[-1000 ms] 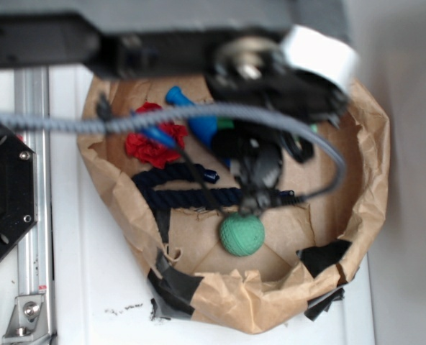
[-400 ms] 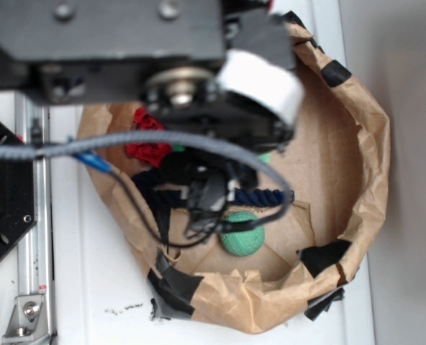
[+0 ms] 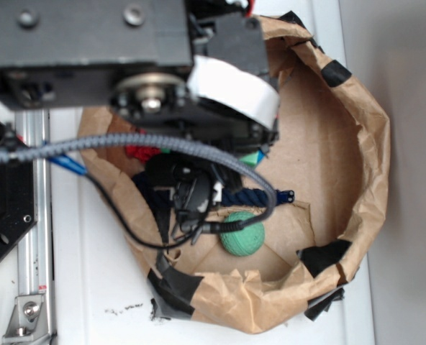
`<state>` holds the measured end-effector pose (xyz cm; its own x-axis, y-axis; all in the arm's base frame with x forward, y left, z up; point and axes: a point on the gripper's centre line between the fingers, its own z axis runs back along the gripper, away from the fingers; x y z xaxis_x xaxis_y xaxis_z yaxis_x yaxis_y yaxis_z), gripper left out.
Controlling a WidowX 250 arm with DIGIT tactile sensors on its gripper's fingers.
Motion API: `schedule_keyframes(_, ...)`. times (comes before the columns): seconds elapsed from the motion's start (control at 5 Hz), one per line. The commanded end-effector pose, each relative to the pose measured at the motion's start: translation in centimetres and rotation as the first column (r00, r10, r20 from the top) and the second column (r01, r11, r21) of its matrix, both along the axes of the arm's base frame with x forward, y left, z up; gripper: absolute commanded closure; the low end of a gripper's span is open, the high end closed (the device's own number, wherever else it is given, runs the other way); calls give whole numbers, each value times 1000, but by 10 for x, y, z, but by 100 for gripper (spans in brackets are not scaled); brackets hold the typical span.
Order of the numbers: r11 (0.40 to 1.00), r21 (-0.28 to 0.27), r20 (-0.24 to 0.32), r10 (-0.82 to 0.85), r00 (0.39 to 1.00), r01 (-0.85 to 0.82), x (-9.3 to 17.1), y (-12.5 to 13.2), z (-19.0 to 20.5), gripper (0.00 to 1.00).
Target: Grab the green block.
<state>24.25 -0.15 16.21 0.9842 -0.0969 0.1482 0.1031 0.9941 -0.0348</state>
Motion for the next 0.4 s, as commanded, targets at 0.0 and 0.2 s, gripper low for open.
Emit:
schedule_keyframes(0.0,1000,11,34,7,999,-7,10,13,11,100)
schedule_keyframes(0.2,998,51,26,40,999,-41,9,15,6,100)
